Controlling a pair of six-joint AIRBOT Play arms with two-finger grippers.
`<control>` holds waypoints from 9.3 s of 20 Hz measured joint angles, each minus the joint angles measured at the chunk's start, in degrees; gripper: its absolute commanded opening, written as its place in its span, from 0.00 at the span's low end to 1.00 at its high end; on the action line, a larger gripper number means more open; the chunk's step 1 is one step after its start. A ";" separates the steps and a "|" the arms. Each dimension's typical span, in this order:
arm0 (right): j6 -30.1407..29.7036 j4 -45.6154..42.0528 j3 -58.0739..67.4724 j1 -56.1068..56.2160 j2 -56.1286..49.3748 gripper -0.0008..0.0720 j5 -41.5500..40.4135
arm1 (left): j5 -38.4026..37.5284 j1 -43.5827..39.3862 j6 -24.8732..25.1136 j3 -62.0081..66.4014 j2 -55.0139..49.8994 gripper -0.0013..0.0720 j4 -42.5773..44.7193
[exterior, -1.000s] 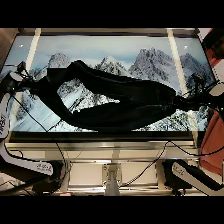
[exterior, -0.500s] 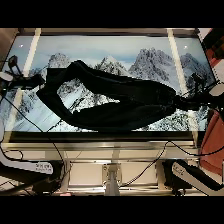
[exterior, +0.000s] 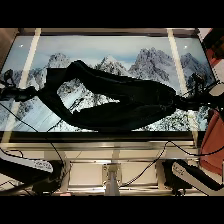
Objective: Fold the clothes and pants, and hang the long-sleeved shirts on hangers.
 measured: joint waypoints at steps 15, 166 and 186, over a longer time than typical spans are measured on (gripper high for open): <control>-0.02 -0.59 4.02 0.00 -0.02 0.07 2.64 | -3.82 -3.43 -2.25 6.71 4.39 0.05 7.17; -32.83 29.49 -3.37 -15.93 -27.52 0.07 0.57 | 27.67 -7.48 -23.67 -0.55 5.03 0.10 -1.01; -30.38 29.40 -3.37 -15.93 -27.52 0.07 -0.04 | 8.20 8.09 -21.24 -0.55 4.94 0.96 11.78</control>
